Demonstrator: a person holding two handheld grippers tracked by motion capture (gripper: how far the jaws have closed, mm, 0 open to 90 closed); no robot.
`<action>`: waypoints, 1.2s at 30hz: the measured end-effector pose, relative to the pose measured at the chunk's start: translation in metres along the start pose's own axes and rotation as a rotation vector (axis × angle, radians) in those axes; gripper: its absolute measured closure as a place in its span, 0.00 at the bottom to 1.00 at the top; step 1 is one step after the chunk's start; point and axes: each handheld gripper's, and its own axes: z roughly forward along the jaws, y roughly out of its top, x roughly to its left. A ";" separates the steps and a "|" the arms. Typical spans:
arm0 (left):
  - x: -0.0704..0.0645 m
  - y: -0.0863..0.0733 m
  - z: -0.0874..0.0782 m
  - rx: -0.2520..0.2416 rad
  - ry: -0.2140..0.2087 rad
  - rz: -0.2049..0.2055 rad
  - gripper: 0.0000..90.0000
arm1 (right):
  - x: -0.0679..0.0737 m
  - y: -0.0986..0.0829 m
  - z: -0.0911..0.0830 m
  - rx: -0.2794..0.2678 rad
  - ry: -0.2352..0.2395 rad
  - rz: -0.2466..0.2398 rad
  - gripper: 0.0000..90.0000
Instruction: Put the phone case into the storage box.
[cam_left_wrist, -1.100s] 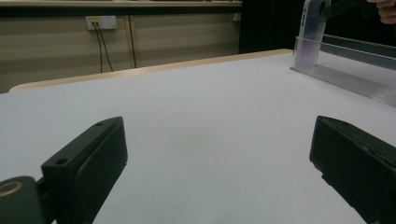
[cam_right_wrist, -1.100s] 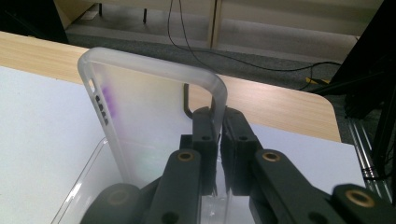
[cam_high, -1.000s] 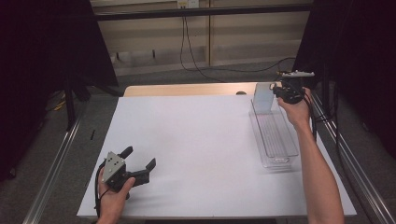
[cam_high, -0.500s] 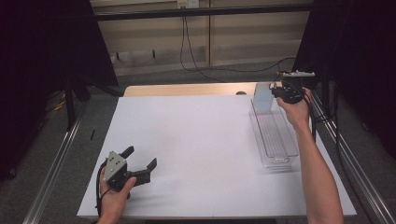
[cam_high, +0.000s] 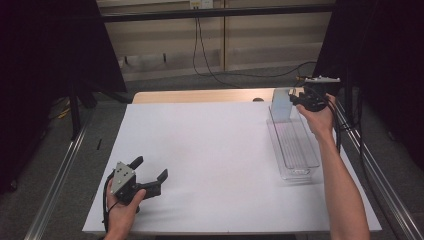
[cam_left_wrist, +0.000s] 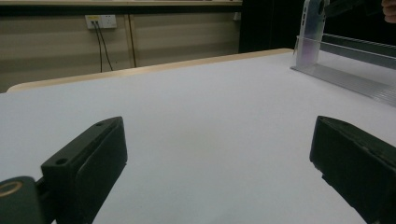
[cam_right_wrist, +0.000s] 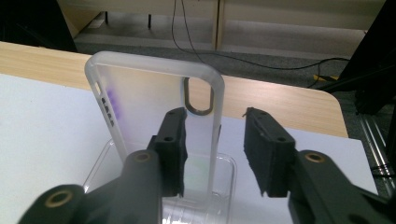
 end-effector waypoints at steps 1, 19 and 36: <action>0.000 0.000 0.001 0.003 -0.002 -0.001 0.05 | 0.000 0.000 0.000 0.001 0.001 0.002 0.64; 0.001 0.002 0.000 -0.013 0.000 -0.007 0.05 | 0.002 -0.001 -0.012 -0.043 0.036 0.055 0.14; 0.003 0.007 0.006 -0.040 -0.012 -0.026 0.04 | 0.001 -0.002 -0.027 -0.107 0.039 0.098 0.03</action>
